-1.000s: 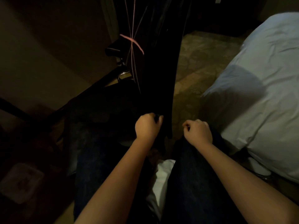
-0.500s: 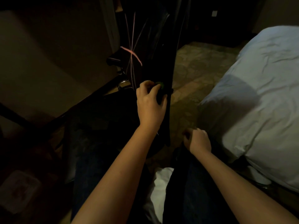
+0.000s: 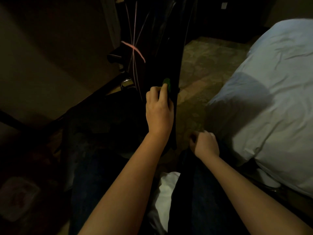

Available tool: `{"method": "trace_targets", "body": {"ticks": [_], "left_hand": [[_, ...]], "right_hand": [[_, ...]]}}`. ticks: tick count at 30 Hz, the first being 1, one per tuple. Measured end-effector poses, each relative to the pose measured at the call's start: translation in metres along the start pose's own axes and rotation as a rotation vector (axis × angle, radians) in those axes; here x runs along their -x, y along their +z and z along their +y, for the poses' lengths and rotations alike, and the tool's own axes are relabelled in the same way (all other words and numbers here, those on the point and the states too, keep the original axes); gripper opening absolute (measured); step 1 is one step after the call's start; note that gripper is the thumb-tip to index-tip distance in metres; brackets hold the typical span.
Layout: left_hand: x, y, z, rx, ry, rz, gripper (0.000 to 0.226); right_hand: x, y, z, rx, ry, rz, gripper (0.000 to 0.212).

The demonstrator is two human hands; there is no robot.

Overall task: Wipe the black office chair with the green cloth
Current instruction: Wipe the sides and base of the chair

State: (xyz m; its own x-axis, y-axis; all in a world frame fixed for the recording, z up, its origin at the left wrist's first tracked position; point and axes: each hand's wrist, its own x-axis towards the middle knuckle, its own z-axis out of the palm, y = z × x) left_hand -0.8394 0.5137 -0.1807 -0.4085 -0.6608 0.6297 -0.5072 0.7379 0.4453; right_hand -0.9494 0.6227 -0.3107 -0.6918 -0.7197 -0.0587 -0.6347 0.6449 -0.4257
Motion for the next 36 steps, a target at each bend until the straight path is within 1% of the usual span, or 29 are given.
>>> {"method": "trace_targets", "body": {"ticks": [5, 10, 19, 23, 25, 28, 31, 33, 36], "left_hand": [[0.024, 0.013, -0.016, -0.008, -0.016, -0.052, 0.043], [0.044, 0.027, -0.029, 0.005, -0.052, -0.106, 0.041], [0.068, 0.045, -0.047, 0.041, -0.112, -0.175, 0.036], [0.084, 0.051, -0.057, 0.081, -0.185, -0.266, 0.034], [0.086, 0.053, -0.058, 0.089, -0.212, -0.286, 0.033], [0.077, 0.048, -0.056, 0.083, -0.242, -0.296, 0.034], [0.067, 0.032, -0.055, 0.059, -0.196, -0.29, 0.039], [0.058, 0.018, -0.052, 0.068, -0.136, -0.252, 0.039], [0.032, -0.003, -0.038, 0.112, -0.084, -0.148, 0.041]], "right_hand": [[0.0, 0.002, 0.0, 0.059, -0.037, 0.005, 0.016], [0.001, 0.002, -0.002, 0.048, -0.074, 0.053, 0.024], [-0.003, 0.005, -0.002, 0.062, -0.096, 0.067, 0.02], [-0.004, 0.006, -0.002, 0.041, -0.084, 0.064, 0.018], [-0.005, 0.007, -0.001, 0.049, -0.093, 0.06, 0.018], [-0.006, 0.007, -0.001, 0.058, -0.134, 0.075, 0.016], [-0.006, 0.006, -0.001, 0.035, -0.155, 0.101, 0.015], [-0.006, 0.004, -0.002, -0.001, -0.16, 0.107, 0.014], [-0.012, -0.005, -0.006, -0.115, -0.135, 0.046, 0.023]]}}
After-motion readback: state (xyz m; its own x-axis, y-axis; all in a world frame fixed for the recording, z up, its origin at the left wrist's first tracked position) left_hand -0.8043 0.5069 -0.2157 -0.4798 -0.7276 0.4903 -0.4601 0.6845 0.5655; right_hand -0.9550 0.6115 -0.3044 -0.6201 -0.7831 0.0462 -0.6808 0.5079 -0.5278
